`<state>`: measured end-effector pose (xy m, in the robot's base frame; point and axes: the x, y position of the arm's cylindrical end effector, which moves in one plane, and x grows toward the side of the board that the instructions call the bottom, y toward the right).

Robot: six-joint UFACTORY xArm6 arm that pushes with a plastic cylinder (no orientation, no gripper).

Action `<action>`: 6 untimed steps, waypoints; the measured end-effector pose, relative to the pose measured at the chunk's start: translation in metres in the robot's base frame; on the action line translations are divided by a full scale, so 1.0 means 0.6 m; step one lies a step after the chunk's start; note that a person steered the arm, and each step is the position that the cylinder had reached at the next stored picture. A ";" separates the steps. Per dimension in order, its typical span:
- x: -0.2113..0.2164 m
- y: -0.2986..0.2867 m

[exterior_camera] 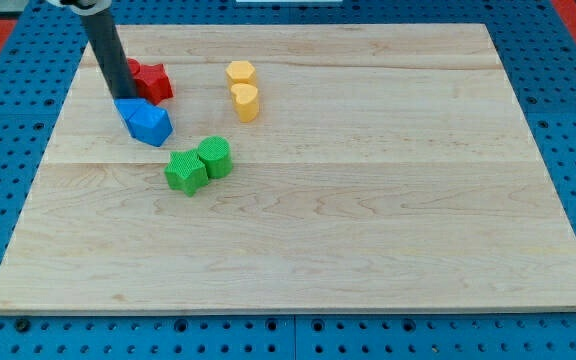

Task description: Push the red circle towards the top left corner of the board using red star

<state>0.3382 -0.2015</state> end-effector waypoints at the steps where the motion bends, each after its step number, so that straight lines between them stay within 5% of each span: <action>1: 0.038 0.014; 4: -0.017 0.060; 6: 0.058 0.200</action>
